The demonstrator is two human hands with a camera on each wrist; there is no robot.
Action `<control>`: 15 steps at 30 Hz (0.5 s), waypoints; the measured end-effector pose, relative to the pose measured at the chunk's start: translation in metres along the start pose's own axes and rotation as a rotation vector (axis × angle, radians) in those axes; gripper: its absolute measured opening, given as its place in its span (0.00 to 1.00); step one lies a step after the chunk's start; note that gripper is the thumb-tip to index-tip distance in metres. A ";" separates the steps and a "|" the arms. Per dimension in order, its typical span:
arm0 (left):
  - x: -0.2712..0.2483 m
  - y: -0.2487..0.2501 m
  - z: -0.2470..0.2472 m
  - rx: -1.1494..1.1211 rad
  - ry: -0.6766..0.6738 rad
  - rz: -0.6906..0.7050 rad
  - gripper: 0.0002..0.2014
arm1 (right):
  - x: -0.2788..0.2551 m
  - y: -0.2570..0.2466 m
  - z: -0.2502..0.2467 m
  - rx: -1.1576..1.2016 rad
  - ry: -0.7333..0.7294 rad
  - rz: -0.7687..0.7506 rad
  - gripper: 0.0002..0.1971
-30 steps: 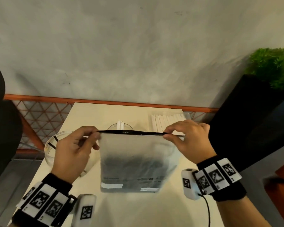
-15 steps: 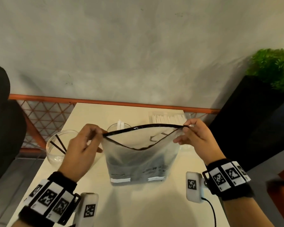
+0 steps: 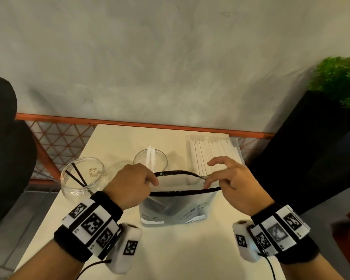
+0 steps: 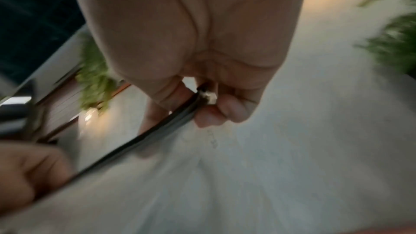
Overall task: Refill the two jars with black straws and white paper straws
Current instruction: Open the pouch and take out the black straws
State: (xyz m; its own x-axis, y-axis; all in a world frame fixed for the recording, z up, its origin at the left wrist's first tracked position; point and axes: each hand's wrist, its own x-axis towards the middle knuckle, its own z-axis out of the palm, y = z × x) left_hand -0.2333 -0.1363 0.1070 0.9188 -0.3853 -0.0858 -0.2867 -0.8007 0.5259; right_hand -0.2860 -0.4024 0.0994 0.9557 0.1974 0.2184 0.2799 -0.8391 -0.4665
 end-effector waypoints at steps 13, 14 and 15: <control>0.004 0.014 0.019 -0.026 0.058 -0.013 0.09 | 0.010 -0.020 0.012 -0.298 -0.352 0.114 0.14; 0.003 0.012 0.019 0.035 0.035 -0.009 0.14 | 0.009 -0.022 0.016 -0.325 -0.379 0.087 0.11; 0.002 0.009 0.019 0.088 0.005 -0.013 0.17 | 0.008 -0.022 0.020 -0.345 -0.425 0.061 0.10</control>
State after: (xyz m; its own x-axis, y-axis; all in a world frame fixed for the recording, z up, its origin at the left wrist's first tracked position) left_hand -0.2393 -0.1531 0.0957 0.9237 -0.3728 -0.0876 -0.2978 -0.8430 0.4480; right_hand -0.2828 -0.3717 0.0943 0.9420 0.2703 -0.1989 0.2449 -0.9589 -0.1435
